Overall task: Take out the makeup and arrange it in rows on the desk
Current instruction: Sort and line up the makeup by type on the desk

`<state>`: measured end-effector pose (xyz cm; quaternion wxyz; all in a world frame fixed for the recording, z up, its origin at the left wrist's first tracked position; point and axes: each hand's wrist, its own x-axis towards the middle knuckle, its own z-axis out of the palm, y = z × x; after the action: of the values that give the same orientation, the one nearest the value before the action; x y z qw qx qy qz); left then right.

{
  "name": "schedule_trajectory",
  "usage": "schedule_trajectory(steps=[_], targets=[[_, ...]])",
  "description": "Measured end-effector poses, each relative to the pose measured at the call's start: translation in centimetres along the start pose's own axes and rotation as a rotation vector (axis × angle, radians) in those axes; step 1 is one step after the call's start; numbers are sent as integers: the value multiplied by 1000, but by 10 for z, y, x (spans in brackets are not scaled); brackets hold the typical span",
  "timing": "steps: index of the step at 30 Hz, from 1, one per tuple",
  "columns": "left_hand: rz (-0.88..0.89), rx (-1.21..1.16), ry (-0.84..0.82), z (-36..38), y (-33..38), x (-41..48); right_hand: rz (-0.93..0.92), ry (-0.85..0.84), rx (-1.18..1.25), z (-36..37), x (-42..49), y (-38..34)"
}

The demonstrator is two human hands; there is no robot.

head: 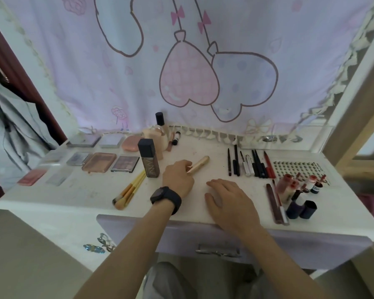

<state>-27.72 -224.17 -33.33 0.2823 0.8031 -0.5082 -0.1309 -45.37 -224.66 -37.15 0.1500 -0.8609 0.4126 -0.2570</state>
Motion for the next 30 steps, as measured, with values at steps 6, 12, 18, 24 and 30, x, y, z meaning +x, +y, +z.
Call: schedule_trajectory(steps=[6,12,18,24,30], targets=[[134,-449,-77,-17,0,-49,313,157,523,-28,-1,-12],[284,-514,-56,-32,10,-81,396,103,1017,-54,-12,-21],[184,-759,9,-20,31,-103,624,55,1479,-60,-38,-32],[154,-858,-63,-8,44,-107,609,-52,1211,-56,-50,-36],[277,-525,-13,-4,30,-94,524,-10,823,-58,-43,-20]])
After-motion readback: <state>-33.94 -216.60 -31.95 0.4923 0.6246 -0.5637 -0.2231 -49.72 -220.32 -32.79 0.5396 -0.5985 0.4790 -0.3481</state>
